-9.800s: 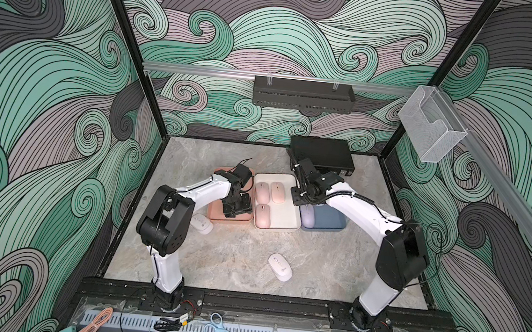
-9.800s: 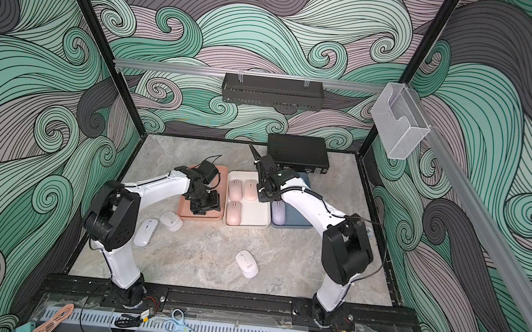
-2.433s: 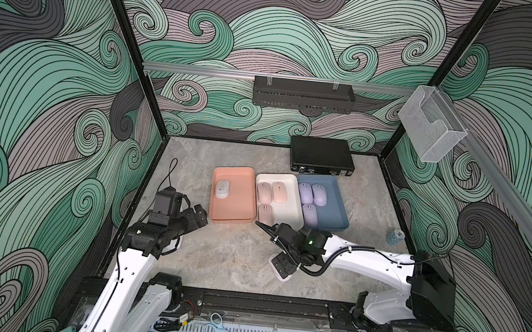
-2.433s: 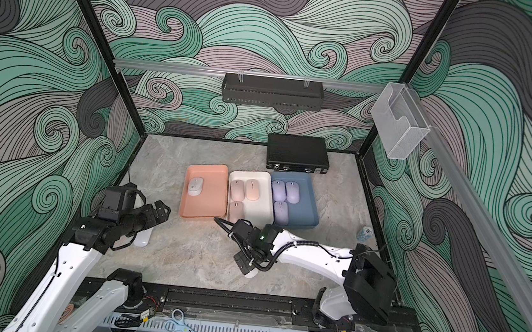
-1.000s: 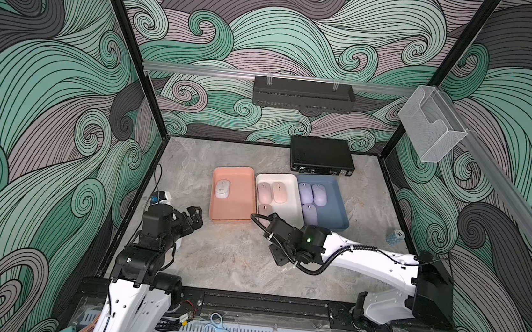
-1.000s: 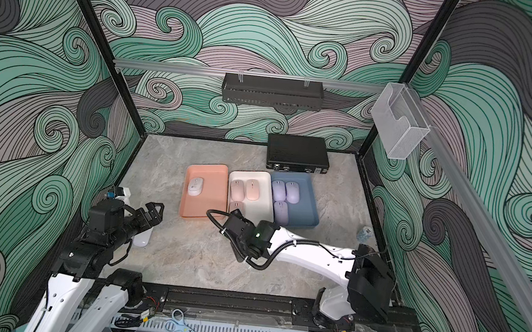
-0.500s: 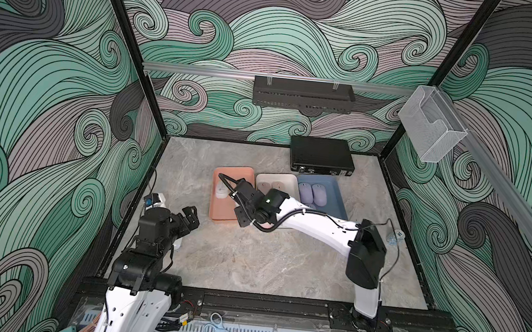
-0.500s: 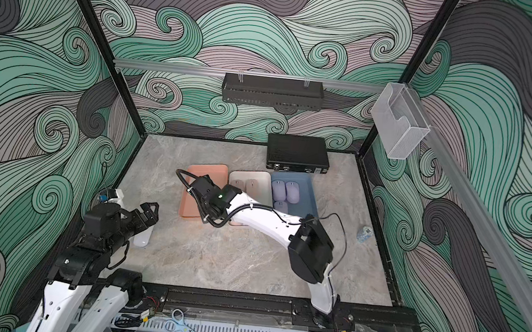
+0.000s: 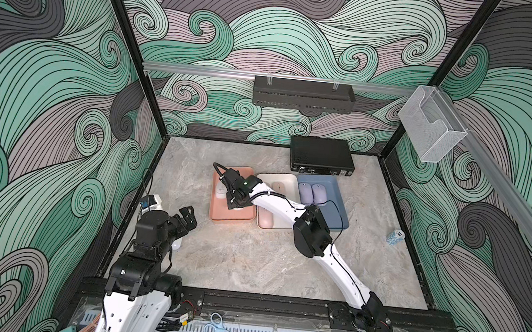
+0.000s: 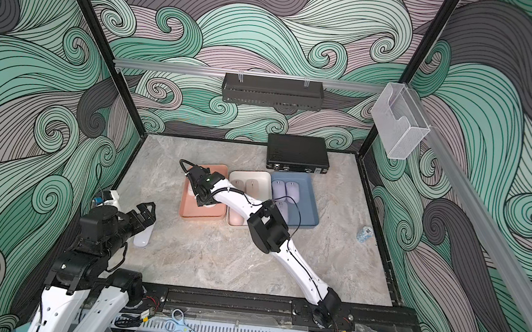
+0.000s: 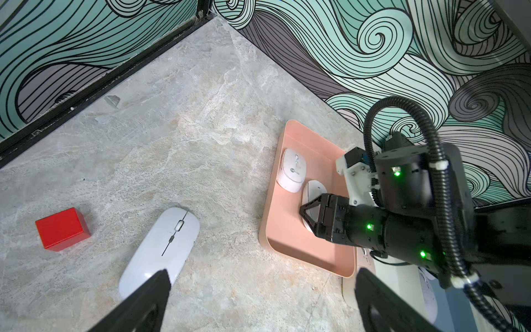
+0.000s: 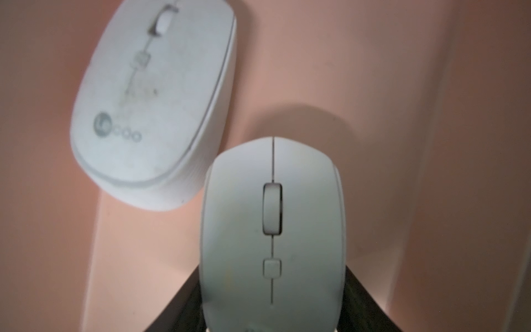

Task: Place the mice by color into the storage box
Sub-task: Place the mouse in the storage box.

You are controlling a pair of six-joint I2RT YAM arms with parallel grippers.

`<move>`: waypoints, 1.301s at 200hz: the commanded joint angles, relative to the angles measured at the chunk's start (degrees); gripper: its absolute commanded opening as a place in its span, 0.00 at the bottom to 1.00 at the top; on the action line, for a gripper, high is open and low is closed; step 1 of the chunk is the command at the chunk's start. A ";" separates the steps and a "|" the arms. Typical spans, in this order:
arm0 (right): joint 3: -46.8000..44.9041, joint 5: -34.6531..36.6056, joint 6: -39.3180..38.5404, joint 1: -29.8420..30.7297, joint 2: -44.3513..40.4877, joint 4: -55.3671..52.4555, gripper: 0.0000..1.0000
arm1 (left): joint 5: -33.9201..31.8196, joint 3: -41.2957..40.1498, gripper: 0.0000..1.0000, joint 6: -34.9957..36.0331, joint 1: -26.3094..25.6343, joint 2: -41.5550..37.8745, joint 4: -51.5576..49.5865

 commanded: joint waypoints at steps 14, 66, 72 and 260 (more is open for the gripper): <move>5.10 -1.02 1.84 -2.19 1.68 -2.86 0.36 | -0.21 1.12 0.99 -0.01 0.53 -0.05 -1.08; 12.21 -5.71 0.23 -4.06 7.57 -4.53 0.38 | -0.21 1.12 0.99 0.08 0.53 1.28 -1.17; 12.58 -5.93 0.30 -4.04 7.80 -4.52 0.38 | -0.20 1.19 0.98 0.08 0.53 1.59 -1.17; 9.59 -8.99 -6.69 -3.45 -6.54 -3.97 0.68 | -4.33 1.63 0.98 -0.20 0.62 4.06 -2.66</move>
